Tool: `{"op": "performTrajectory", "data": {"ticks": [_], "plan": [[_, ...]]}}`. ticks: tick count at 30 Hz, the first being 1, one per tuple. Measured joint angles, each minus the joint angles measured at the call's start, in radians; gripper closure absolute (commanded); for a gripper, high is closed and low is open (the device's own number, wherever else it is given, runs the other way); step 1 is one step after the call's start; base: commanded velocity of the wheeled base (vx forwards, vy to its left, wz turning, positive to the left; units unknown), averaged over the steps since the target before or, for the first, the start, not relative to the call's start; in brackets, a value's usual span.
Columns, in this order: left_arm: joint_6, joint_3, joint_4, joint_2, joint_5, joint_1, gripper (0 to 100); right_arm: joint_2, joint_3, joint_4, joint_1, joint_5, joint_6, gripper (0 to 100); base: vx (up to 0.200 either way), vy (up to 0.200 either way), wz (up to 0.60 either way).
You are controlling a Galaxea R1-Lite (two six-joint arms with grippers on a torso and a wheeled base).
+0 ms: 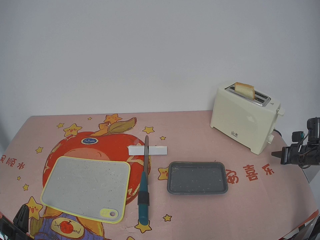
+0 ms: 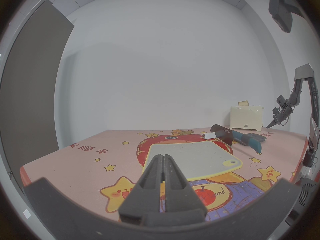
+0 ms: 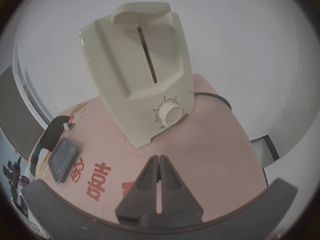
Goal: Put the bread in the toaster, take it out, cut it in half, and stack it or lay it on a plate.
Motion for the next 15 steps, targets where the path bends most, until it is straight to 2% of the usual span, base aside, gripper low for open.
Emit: {"op": "performTrajectory", "data": {"ticks": [9, 15], "plan": [[0.0, 0.0, 0.0, 0.0, 0.0, 0.0, 100, 0.031, -0.023, 0.0, -0.001, -0.001, 0.006, 100, 0.0, 0.0, 0.0], [0.0, 0.0, 0.0, 0.0, 0.0, 0.0, 100, 0.056, -0.04, -0.027, -0.002, -0.027, 0.007, 100, 0.0, 0.0, 0.0]]}}
